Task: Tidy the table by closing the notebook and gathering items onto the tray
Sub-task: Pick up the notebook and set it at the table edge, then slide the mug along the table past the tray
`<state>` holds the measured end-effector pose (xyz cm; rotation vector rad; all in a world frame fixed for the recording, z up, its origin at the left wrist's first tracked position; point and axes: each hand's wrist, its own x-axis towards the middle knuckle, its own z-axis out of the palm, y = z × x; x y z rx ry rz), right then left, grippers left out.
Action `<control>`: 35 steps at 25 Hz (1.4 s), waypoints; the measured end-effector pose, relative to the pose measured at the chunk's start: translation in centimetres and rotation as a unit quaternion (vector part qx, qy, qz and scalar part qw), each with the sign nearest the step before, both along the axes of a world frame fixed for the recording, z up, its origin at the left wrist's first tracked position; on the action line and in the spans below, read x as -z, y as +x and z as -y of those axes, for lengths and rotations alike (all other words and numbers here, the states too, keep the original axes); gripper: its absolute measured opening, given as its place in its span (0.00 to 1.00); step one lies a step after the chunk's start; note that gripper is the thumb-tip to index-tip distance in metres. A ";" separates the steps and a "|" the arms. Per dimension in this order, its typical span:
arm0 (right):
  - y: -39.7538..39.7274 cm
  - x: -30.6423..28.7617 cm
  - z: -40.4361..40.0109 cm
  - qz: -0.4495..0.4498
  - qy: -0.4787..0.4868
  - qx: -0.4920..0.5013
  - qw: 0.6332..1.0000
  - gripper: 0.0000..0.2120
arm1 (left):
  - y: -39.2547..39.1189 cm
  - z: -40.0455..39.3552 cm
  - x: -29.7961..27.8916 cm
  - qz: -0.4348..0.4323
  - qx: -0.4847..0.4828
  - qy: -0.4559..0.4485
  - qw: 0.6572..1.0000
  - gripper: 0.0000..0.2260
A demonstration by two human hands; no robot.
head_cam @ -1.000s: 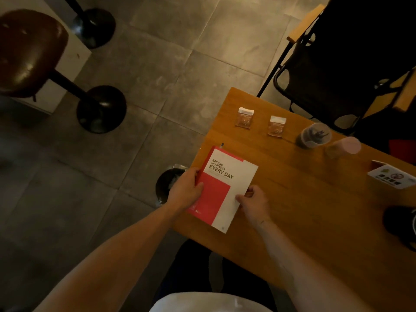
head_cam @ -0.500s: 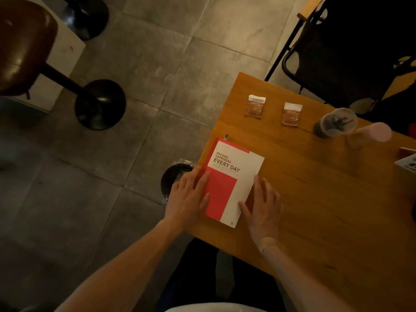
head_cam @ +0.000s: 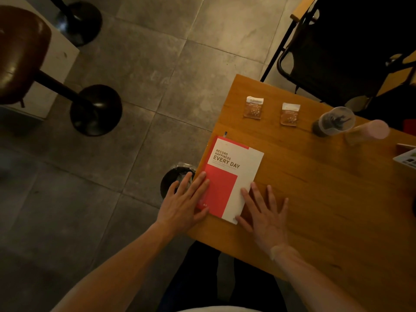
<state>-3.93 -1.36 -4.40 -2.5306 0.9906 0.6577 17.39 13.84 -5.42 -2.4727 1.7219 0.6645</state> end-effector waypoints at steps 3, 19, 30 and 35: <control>0.5 0.0 0.4 -0.012 0.001 -0.001 1.000 0.39 | 0.3 0.4 -0.1 -0.001 -0.001 0.013 1.000 0.36; 2.2 -1.0 0.5 -0.034 0.022 0.005 0.999 0.38 | -0.2 1.9 -1.5 0.016 -0.012 0.072 0.997 0.34; -1.0 -7.2 1.3 -0.129 0.151 0.014 0.980 0.19 | -3.3 4.9 -9.6 -0.118 0.014 0.201 0.972 0.19; -4.5 -11.2 1.1 -0.118 0.195 0.080 0.971 0.22 | -5.9 6.5 -14.0 -0.099 0.038 0.223 0.969 0.15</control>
